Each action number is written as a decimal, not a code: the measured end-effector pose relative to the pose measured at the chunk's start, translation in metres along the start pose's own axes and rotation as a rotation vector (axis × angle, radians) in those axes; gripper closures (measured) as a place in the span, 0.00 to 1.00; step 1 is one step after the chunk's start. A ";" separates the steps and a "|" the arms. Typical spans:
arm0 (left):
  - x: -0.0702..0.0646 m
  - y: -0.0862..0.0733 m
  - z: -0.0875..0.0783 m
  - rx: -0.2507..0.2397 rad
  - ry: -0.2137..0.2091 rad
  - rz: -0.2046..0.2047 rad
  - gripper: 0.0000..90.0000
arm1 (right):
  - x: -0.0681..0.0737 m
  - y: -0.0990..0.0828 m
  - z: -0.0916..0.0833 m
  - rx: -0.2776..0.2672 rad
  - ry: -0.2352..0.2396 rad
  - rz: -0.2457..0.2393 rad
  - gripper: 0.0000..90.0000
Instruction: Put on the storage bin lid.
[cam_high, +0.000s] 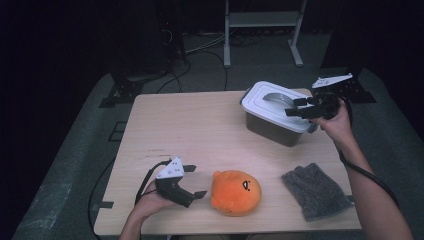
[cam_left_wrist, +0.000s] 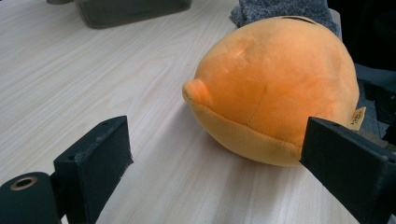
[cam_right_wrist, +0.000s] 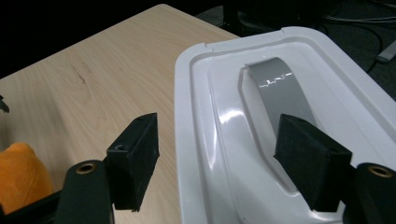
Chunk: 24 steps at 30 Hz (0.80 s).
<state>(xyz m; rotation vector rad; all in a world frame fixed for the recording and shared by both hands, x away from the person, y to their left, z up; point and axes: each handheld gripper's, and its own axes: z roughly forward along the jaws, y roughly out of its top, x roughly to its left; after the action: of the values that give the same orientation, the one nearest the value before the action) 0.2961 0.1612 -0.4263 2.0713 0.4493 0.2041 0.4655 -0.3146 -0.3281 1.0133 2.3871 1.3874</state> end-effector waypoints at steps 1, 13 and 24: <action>0.000 0.000 0.000 0.003 0.003 0.001 0.09 | -0.001 0.001 0.001 -0.001 -0.001 0.004 0.33; 0.003 0.000 -0.003 -0.009 0.010 -0.009 0.09 | -0.014 0.014 0.013 0.008 -0.019 0.010 0.33; 0.005 -0.001 -0.005 -0.013 0.015 -0.016 0.09 | -0.030 0.016 0.022 0.012 -0.028 0.047 0.33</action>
<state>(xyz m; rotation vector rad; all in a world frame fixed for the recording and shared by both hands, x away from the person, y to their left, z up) 0.2986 0.1680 -0.4249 2.0539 0.4723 0.2124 0.5057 -0.3136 -0.3312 1.0916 2.3690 1.3673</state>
